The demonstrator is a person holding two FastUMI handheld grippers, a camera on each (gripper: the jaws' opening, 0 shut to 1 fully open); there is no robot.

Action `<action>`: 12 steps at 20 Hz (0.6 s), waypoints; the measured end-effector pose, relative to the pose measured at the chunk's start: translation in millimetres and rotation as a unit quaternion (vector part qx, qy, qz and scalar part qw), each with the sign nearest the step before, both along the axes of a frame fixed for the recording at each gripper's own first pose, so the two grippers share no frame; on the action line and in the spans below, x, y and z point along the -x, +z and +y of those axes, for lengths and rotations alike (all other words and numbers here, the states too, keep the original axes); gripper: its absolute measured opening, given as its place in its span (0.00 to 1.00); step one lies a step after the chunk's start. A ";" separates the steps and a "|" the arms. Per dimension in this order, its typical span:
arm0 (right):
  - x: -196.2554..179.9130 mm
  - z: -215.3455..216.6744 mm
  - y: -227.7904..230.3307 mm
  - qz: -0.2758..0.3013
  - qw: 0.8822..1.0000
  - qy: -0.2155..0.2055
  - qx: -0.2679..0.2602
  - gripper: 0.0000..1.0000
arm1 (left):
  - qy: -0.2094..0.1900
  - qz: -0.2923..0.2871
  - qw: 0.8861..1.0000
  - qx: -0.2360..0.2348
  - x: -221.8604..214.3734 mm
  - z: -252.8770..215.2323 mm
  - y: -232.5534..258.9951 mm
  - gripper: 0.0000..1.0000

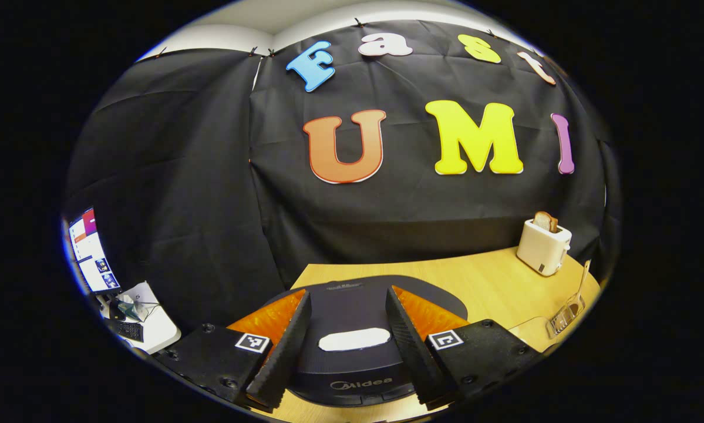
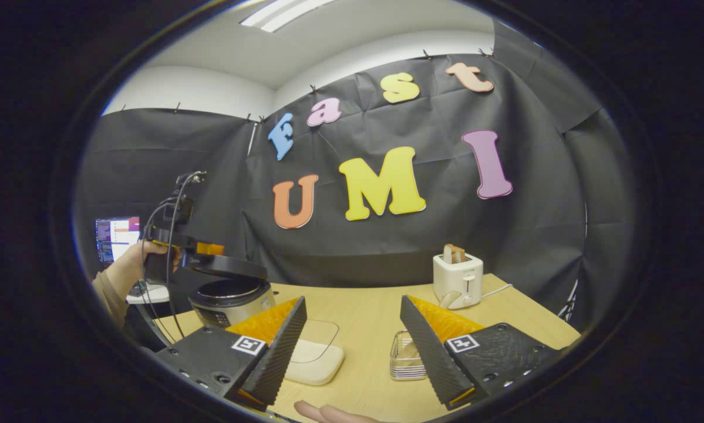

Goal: Close the left gripper, press the button to open the rice cooker; take a wooden spoon from the chopstick holder with the right hand, scoop a spoonful of rice and pour it into the rice cooker, then put the wooden spoon back into the chopstick holder.

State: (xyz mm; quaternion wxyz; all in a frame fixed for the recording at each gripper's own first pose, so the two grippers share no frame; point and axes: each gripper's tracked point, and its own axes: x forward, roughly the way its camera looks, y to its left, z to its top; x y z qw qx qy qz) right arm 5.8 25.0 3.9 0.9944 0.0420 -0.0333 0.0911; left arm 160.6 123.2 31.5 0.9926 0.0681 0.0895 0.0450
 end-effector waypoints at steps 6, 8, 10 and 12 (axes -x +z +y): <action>15.1 -0.4 9.7 -0.008 1.000 -0.006 0.016 0.92 | 0.000 0.018 1.000 0.025 15.4 -1.4 -34.3 0.82; 16.6 -3.2 10.7 -0.011 1.000 -0.008 0.018 0.95 | 0.008 0.037 0.999 0.037 20.9 -0.8 -45.2 0.82; 18.4 -7.8 13.6 -0.015 1.000 -0.018 0.020 0.91 | 0.018 0.060 0.997 0.051 30.5 -3.4 -56.9 0.83; 20.7 -7.5 16.5 -0.020 0.999 -0.019 0.020 0.95 | 0.020 0.058 0.997 0.044 36.2 -6.5 -62.0 0.83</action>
